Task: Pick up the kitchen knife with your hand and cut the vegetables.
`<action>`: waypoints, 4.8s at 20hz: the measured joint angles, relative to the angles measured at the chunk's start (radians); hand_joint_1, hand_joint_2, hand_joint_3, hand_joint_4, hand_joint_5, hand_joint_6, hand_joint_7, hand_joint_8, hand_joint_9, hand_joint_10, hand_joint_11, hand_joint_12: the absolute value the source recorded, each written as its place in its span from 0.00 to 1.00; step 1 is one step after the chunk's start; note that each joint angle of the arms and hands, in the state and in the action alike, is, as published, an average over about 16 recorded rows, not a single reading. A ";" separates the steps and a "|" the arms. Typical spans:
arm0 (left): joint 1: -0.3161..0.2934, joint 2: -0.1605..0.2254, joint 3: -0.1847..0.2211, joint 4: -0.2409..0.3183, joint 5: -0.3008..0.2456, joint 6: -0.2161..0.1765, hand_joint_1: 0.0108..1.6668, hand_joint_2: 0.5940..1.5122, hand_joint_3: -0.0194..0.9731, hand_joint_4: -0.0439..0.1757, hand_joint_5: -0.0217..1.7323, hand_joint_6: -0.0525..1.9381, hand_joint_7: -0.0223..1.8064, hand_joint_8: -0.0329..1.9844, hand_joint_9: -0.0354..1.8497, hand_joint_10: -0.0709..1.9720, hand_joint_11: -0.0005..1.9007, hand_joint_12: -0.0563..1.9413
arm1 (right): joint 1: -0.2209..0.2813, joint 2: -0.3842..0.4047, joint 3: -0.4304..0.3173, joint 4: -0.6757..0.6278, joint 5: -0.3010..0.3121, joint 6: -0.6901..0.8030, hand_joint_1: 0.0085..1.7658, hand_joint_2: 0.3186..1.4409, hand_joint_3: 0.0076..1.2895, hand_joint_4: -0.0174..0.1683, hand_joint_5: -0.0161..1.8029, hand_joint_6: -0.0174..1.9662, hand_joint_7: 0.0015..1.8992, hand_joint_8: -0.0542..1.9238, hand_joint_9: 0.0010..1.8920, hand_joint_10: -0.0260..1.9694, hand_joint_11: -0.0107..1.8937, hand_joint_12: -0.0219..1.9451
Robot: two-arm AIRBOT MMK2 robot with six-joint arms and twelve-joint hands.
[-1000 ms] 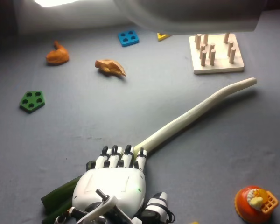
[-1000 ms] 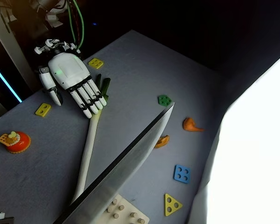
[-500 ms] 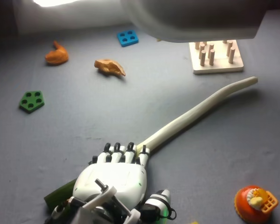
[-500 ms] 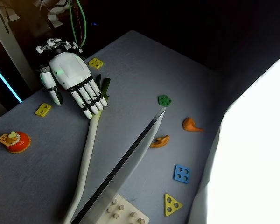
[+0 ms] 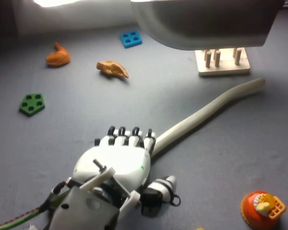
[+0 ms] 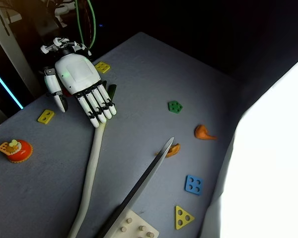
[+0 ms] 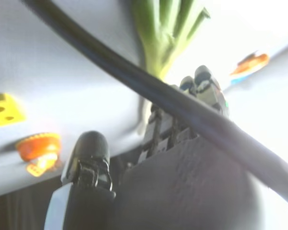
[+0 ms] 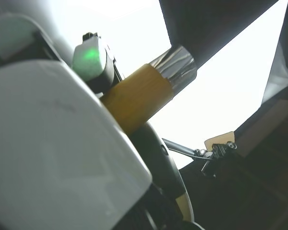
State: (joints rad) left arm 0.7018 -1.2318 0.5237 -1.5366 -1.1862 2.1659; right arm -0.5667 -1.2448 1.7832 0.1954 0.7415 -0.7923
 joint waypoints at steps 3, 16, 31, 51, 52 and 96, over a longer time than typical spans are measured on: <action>-0.022 0.018 0.001 -0.002 0.021 0.017 0.02 0.94 0.03 0.21 0.03 0.03 0.03 0.02 0.03 0.04 0.01 0.04 | -0.007 -0.018 0.027 -0.016 0.000 0.018 0.88 0.33 0.64 0.99 0.75 0.96 0.80 0.91 0.82 0.91 0.84 0.93; -0.114 0.078 0.007 -0.004 0.116 0.102 0.01 0.94 0.03 0.21 0.02 0.03 0.02 0.02 0.03 0.04 0.01 0.03 | -0.012 -0.069 0.098 -0.078 0.013 0.072 0.88 0.33 0.63 0.99 0.76 0.96 0.80 0.92 0.82 0.91 0.84 0.93; -0.149 0.121 -0.010 -0.011 0.162 0.126 0.03 0.94 0.03 0.21 0.02 0.03 0.02 0.02 0.03 0.04 0.01 0.03 | -0.032 -0.157 0.219 -0.109 0.029 0.096 0.88 0.33 0.64 0.99 0.75 0.96 0.80 0.91 0.82 0.91 0.84 0.93; -0.190 0.144 -0.017 -0.055 0.181 0.173 0.03 0.94 0.03 0.21 0.02 0.03 0.02 0.02 0.03 0.04 0.01 0.03 | -0.076 -0.200 0.272 -0.110 0.070 0.115 0.88 0.33 0.64 0.99 0.76 0.96 0.80 0.91 0.82 0.91 0.84 0.93; -0.191 0.145 -0.017 -0.058 0.182 0.176 0.03 0.94 0.03 0.21 0.02 0.03 0.02 0.02 0.03 0.04 0.01 0.03 | -0.077 -0.200 0.272 -0.110 0.071 0.115 0.88 0.33 0.64 0.99 0.76 0.96 0.80 0.91 0.82 0.91 0.84 0.93; -0.224 0.182 -0.031 -0.111 0.159 0.192 0.01 0.97 0.03 0.21 0.03 0.03 0.03 0.02 0.03 0.04 0.01 0.09 | -0.012 -0.025 0.108 -0.368 0.007 0.204 0.50 0.48 0.01 0.37 0.02 0.02 0.01 0.04 0.01 0.03 0.01 0.03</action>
State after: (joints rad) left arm 0.4773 -1.0499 0.4927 -1.6473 -1.0274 2.3579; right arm -0.5785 -1.2699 1.8909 -0.1728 0.7485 -0.5879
